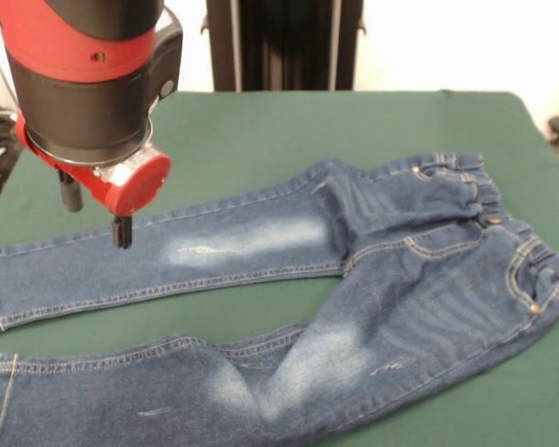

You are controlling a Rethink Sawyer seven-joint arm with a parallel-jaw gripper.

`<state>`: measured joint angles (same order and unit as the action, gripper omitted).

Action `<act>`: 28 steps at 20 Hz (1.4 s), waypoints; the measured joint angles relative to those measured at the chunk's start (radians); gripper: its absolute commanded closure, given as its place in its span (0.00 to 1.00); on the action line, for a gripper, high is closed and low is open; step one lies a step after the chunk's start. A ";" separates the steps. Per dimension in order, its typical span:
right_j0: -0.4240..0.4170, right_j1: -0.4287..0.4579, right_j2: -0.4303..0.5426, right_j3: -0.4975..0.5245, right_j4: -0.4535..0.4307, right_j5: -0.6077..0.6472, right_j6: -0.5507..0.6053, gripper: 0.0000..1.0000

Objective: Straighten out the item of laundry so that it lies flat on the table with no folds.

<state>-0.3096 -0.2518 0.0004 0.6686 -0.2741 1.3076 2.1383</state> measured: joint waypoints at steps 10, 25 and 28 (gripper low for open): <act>-0.005 0.007 0.000 0.002 -0.072 -0.045 0.000 0.00; -0.014 0.071 0.001 0.003 -0.114 -0.113 0.000 0.00; -0.014 0.079 0.001 0.003 -0.114 -0.138 0.000 0.00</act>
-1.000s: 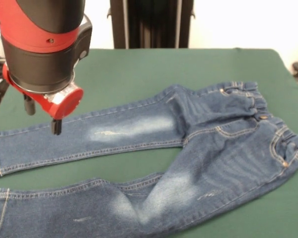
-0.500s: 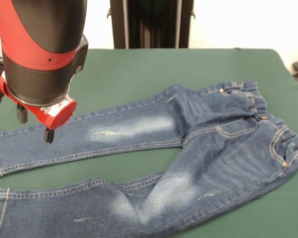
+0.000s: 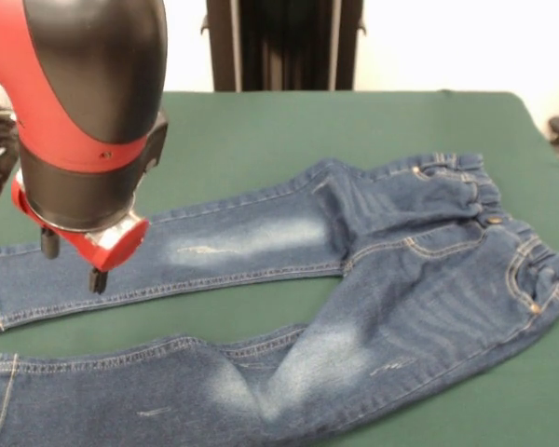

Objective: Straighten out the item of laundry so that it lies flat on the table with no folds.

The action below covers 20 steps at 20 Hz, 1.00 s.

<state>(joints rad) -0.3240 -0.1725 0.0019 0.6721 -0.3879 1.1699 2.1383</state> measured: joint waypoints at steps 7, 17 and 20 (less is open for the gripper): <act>-0.002 0.027 0.001 0.000 0.001 -0.017 0.000 0.00; -0.032 0.014 0.006 0.075 0.001 -0.101 0.000 0.00; -0.041 0.003 0.006 0.121 0.001 -0.157 0.000 0.00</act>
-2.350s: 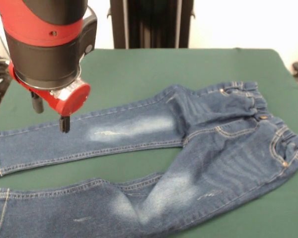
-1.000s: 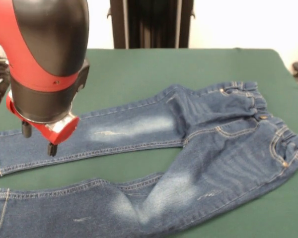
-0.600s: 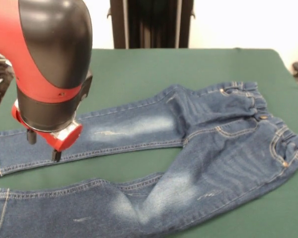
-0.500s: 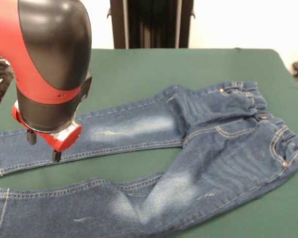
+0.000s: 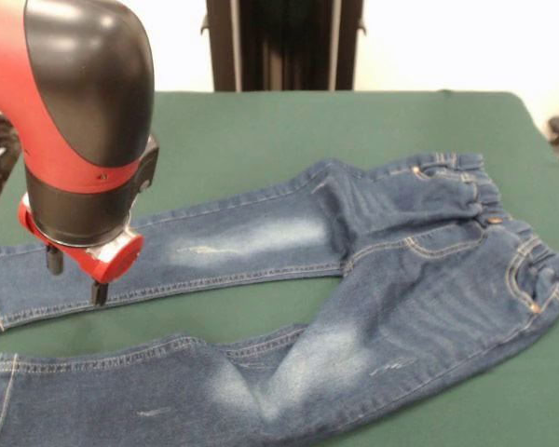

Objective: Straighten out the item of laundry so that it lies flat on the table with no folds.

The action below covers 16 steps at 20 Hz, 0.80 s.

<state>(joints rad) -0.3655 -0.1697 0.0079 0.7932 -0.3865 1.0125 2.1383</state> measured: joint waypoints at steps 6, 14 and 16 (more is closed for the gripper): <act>-0.006 -0.004 0.002 0.072 0.000 -0.101 0.000 0.00; -0.028 -0.025 0.011 0.146 0.001 -0.237 0.000 0.00; -0.035 -0.035 0.016 0.166 0.000 -0.263 0.000 0.00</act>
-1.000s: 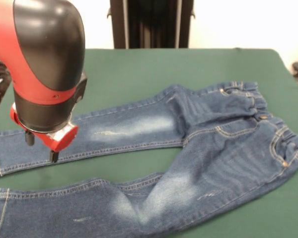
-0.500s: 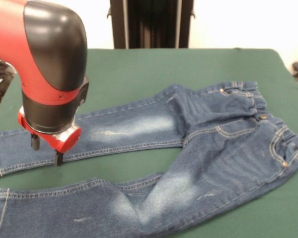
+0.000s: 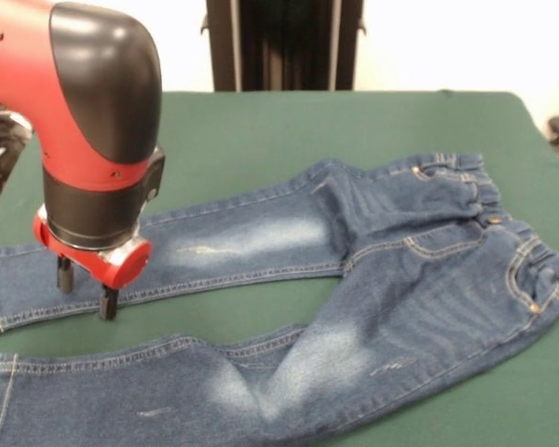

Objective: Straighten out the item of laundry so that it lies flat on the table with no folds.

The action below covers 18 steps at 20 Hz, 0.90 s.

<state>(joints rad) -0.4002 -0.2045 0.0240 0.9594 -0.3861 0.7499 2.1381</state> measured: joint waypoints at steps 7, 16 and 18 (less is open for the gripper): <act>-0.040 -0.011 0.045 0.022 0.000 -0.022 -0.002 0.00; -0.128 0.002 0.167 -0.021 -0.002 0.085 -0.139 0.00; -0.139 0.013 0.189 -0.048 -0.006 0.130 -0.197 0.00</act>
<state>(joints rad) -0.5389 -0.1915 0.2127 0.9112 -0.3921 0.8796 1.9410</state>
